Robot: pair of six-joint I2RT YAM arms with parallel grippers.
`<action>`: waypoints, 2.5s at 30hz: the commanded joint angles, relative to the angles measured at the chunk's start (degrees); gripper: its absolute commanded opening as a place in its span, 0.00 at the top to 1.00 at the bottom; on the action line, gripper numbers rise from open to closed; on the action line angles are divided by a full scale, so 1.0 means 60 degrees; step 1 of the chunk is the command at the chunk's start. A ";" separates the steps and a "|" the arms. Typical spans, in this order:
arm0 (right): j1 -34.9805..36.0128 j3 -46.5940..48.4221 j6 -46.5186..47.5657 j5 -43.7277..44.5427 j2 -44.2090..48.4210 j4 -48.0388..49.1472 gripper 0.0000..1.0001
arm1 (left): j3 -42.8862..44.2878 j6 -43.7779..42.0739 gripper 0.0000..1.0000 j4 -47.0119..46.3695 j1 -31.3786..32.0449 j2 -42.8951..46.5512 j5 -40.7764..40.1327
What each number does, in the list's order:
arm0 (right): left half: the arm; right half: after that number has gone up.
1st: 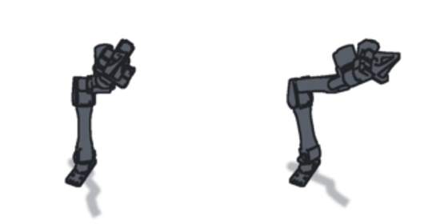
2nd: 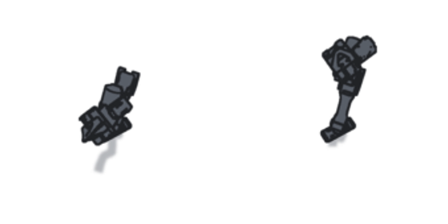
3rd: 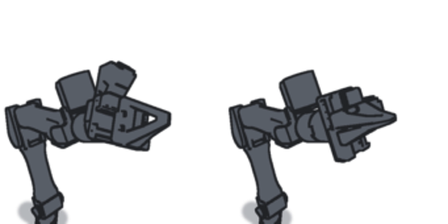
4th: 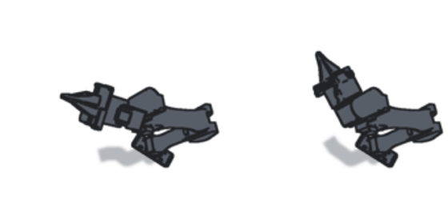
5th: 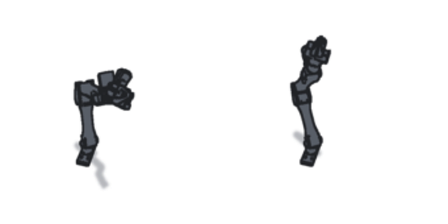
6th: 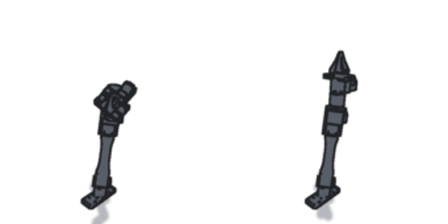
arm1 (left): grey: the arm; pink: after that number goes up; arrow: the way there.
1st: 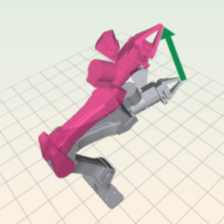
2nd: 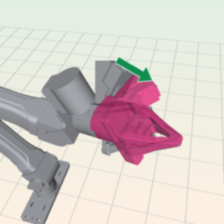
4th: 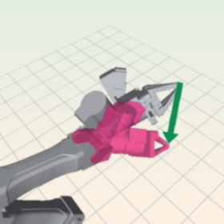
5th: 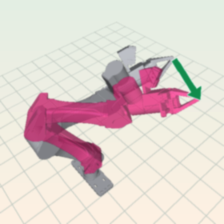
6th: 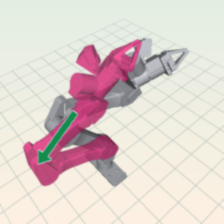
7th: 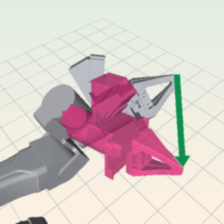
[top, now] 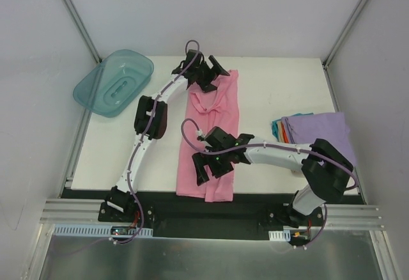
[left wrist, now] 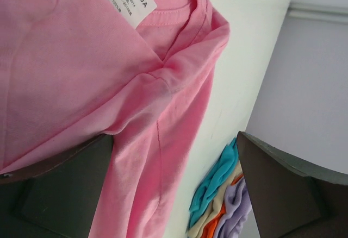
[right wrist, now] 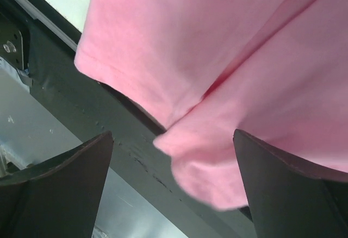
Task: Fold and stack the t-shirts
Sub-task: Rotate the tshirt 90 degrees, then grab the bottom of the folded rectangular tshirt with both arms
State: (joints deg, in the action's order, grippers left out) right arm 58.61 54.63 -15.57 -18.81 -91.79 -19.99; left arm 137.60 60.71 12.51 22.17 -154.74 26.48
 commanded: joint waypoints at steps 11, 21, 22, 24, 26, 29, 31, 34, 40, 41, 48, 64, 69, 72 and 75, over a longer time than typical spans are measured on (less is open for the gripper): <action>-0.0759 -0.0725 -0.0508 0.5049 0.4978 -0.1868 0.04 | 0.0783 0.0197 0.01 -0.1456 -0.0004 0.0061 -0.2171; -0.1506 -0.2351 -0.2253 0.7352 0.8353 -0.2820 0.04 | -0.2538 -0.2089 0.01 -0.1031 0.0244 0.5876 -0.1571; -0.1507 -0.2381 -0.2282 0.7426 0.8427 -0.2864 0.04 | -0.3703 -0.2366 0.01 -0.1002 0.0303 0.6419 -0.1615; -0.1521 -0.2498 -0.2239 0.7310 0.8574 -0.2792 0.04 | -0.5026 -0.2602 0.01 -0.0972 0.0362 0.8074 -0.1557; -0.1550 -0.2557 -0.2079 0.6842 0.8429 -0.2603 0.04 | -0.7179 -0.2910 0.01 -0.0929 0.0362 0.9671 -0.1513; -0.1550 -0.2601 -0.1946 0.6037 0.7845 -0.2353 0.04 | -1.0094 -0.2970 0.01 -0.0811 0.0435 1.1629 -0.1542; -0.1551 -0.2688 -0.2121 0.5612 0.7492 -0.2207 0.03 | -1.2058 -0.2505 0.01 -0.0709 0.0581 1.2818 -0.2111; -0.1580 -0.3272 -0.2179 0.4587 0.7432 -0.1490 0.03 | -1.3804 -0.2340 0.01 0.0152 0.0918 1.3875 -0.2289; -0.1565 -0.4271 -0.2546 0.2317 0.6936 0.0108 0.01 | -1.6777 -0.1624 0.01 0.1385 0.1621 1.5649 -0.1837; -0.1565 -0.4315 -0.2590 0.2184 0.6789 0.0080 0.01 | -1.7129 -0.1477 0.01 0.1372 0.1680 1.5841 -0.1719; -0.1551 -0.4813 -0.2824 0.1233 0.5924 0.0825 0.09 | -1.8612 -0.0744 0.11 0.1211 0.2017 1.5976 -0.1031; -0.1521 -0.5458 -0.3367 0.0834 0.4517 0.2291 0.54 | -1.8495 -0.1168 0.95 0.0566 0.2295 1.3456 -0.0838; -0.1463 -0.5443 -0.3220 0.0454 0.4064 0.2774 0.78 | -1.8656 -0.1197 1.00 0.0390 0.2310 1.3323 -0.1044; -0.1346 -0.5443 -0.3103 0.0410 0.3902 0.2877 0.99 | -1.8802 -0.1270 1.00 0.0361 0.2325 1.3556 -0.1117; -0.1185 -0.5487 -0.3220 0.0410 0.3945 0.2936 0.99 | -1.9051 -0.1358 1.00 0.0346 0.2339 1.4126 -0.1307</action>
State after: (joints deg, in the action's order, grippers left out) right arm 50.15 22.35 -34.74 -15.35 -68.05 -4.56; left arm 26.11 54.57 13.61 35.33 -73.14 23.35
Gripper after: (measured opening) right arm 0.029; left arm 0.013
